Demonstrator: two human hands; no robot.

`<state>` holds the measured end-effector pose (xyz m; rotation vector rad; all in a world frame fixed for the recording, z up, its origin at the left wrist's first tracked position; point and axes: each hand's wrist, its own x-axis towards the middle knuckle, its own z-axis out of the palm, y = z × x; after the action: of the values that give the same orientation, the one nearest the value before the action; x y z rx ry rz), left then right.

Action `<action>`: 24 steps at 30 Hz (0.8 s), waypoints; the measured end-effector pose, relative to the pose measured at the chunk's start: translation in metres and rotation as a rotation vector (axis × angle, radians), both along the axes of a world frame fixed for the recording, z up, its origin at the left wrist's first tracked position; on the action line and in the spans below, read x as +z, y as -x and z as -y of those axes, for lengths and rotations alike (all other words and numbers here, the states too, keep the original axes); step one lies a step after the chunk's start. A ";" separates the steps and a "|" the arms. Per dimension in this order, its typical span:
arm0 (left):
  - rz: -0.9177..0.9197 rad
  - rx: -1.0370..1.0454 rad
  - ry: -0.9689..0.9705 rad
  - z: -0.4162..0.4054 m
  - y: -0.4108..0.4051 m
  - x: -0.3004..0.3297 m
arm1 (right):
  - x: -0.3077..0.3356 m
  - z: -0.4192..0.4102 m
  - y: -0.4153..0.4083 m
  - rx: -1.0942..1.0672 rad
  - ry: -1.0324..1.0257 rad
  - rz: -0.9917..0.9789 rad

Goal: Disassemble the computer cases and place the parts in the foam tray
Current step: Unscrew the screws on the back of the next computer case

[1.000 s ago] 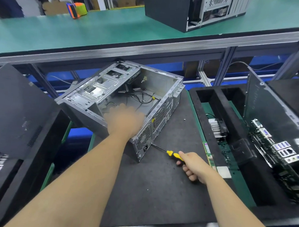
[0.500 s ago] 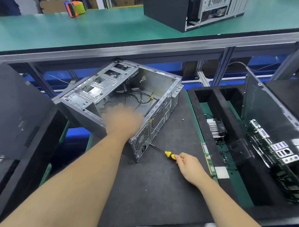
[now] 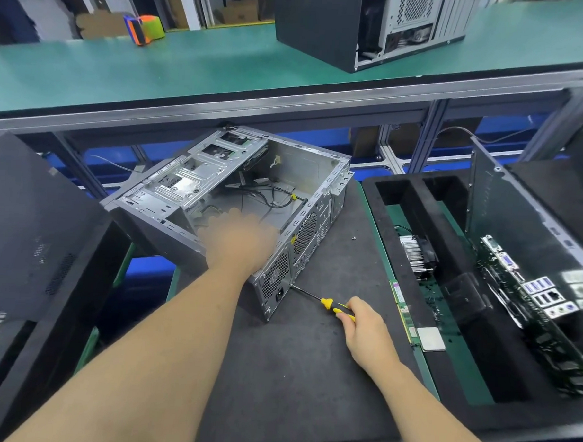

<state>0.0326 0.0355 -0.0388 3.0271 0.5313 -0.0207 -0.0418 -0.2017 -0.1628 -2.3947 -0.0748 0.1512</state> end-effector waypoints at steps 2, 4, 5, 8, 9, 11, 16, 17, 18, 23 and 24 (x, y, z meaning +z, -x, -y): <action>-0.004 -0.004 -0.003 0.000 0.000 0.000 | 0.002 0.000 -0.001 -0.009 -0.011 0.003; -0.010 -0.001 -0.004 0.000 -0.001 0.000 | 0.004 -0.001 -0.001 -0.013 0.002 0.006; -0.010 0.000 -0.003 0.000 -0.001 0.000 | 0.005 -0.001 -0.001 -0.015 0.011 0.010; -0.008 -0.003 0.000 0.000 -0.001 -0.001 | 0.004 -0.002 0.000 -0.012 0.039 0.031; -0.008 -0.003 -0.001 0.000 -0.001 -0.001 | 0.003 -0.003 0.001 -0.009 0.044 0.044; -0.007 -0.004 -0.006 0.000 -0.001 -0.001 | 0.003 -0.005 0.001 0.000 0.063 0.086; 0.003 -0.008 0.008 -0.001 0.000 0.000 | 0.000 -0.004 -0.005 -0.130 -0.125 -0.024; 0.003 -0.009 0.012 -0.001 0.000 0.000 | 0.000 -0.001 -0.007 -0.183 -0.245 -0.094; 0.002 -0.007 0.016 -0.001 0.000 0.000 | -0.001 0.000 -0.009 -0.233 -0.355 -0.141; 0.011 -0.008 0.011 -0.001 0.000 0.000 | 0.001 -0.008 -0.016 -0.409 -0.530 -0.349; 0.014 -0.010 0.009 -0.002 0.001 0.000 | -0.001 -0.010 -0.018 -0.456 -0.572 -0.400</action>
<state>0.0320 0.0370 -0.0387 3.0190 0.5133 -0.0020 -0.0236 -0.1916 -0.1637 -1.7209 0.5390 0.3375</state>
